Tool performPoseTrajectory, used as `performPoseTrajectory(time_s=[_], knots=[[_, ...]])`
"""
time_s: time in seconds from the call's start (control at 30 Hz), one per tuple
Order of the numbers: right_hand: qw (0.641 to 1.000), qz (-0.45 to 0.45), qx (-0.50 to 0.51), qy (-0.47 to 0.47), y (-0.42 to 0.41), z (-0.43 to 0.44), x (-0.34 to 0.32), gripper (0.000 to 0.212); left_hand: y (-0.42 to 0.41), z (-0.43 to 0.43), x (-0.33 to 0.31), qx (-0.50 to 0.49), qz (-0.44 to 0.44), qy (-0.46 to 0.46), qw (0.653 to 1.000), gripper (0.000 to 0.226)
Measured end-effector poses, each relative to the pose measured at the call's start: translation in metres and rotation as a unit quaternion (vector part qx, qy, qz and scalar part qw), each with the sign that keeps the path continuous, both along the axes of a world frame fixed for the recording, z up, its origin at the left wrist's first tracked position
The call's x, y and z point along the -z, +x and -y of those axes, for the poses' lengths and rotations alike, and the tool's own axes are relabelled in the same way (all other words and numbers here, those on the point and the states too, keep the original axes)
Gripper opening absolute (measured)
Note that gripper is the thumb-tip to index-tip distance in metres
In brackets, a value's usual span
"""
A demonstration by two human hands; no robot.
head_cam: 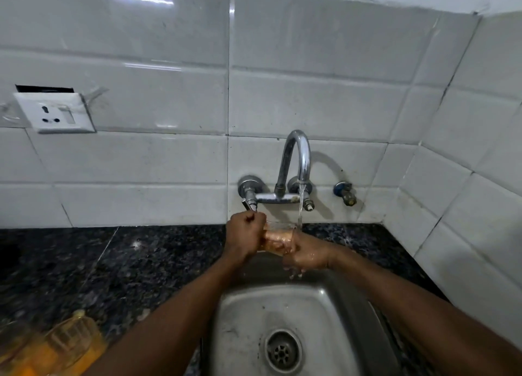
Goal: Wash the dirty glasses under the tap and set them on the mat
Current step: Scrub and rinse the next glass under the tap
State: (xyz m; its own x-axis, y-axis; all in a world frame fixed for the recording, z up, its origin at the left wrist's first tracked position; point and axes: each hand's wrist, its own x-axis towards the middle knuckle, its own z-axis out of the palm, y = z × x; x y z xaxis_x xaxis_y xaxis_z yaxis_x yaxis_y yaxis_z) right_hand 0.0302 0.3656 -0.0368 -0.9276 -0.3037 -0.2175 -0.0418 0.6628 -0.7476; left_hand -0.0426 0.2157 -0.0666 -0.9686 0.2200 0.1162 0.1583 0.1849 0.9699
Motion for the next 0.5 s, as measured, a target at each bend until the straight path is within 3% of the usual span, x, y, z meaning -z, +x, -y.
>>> performPoseTrajectory(time_s=[0.1, 0.13, 0.17, 0.23, 0.3, 0.33, 0.43, 0.5], knots=[[0.992, -0.057, -0.072, 0.086, 0.002, 0.002, -0.001, 0.058, -0.003, -0.001, -0.011, 0.023, 0.191, -0.082, 0.978, 0.035], [0.992, -0.052, -0.074, 0.087, 0.002, 0.000, -0.001, 0.060, -0.002, 0.001, -0.012, 0.041, 0.203, -0.078, 0.975, 0.037], [0.994, -0.043, -0.062, 0.074, 0.001, -0.002, -0.002, 0.060, -0.002, 0.001, -0.012, 0.053, 0.188, -0.049, 0.980, 0.037], [0.999, -0.019, -0.004, 0.026, -0.001, -0.005, -0.004, 0.055, 0.001, -0.003, -0.005, 0.039, 0.061, 0.036, 0.997, 0.031], [0.999, -0.025, 0.000, 0.020, -0.002, -0.007, -0.003, 0.057, 0.007, -0.007, 0.000, -0.010, -0.043, 0.050, 0.998, 0.027], [0.998, -0.034, -0.016, 0.043, -0.002, -0.006, -0.003, 0.058, 0.004, -0.010, 0.002, -0.029, -0.026, 0.048, 0.998, 0.029], [0.973, -0.088, -0.080, 0.198, 0.001, -0.009, 0.002, 0.051, 0.005, -0.010, -0.003, -0.005, 0.192, -0.012, 0.981, 0.035], [0.973, -0.073, -0.071, 0.205, 0.000, -0.014, 0.010, 0.056, 0.007, -0.008, -0.002, 0.020, 0.220, -0.019, 0.975, 0.038]])
